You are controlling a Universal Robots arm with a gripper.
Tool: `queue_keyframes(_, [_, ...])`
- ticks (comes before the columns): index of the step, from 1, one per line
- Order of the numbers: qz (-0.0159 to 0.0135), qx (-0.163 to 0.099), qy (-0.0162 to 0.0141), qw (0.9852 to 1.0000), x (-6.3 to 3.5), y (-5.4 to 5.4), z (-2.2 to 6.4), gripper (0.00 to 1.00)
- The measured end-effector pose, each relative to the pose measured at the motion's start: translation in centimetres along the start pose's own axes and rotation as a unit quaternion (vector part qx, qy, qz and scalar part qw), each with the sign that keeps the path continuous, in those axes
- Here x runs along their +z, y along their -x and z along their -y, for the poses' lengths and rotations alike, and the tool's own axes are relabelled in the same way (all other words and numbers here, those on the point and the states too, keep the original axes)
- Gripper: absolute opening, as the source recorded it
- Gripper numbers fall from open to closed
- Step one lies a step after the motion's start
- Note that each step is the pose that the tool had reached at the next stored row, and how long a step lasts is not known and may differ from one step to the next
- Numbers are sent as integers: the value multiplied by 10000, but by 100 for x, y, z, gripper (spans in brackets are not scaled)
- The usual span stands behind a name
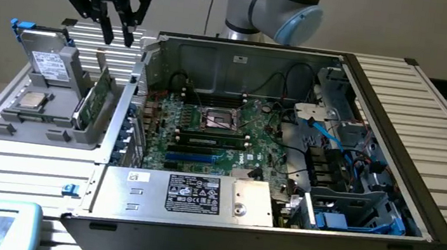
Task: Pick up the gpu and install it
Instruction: 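Reach for the gpu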
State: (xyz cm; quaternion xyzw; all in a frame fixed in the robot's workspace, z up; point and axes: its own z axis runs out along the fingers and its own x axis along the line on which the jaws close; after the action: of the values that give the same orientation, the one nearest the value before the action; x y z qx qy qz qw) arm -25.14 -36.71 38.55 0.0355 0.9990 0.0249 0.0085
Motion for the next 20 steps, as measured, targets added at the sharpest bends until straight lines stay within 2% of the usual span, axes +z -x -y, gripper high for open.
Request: queue_keyframes(20, [-4, 0, -1, 10000, 27, -849, -122, 40])
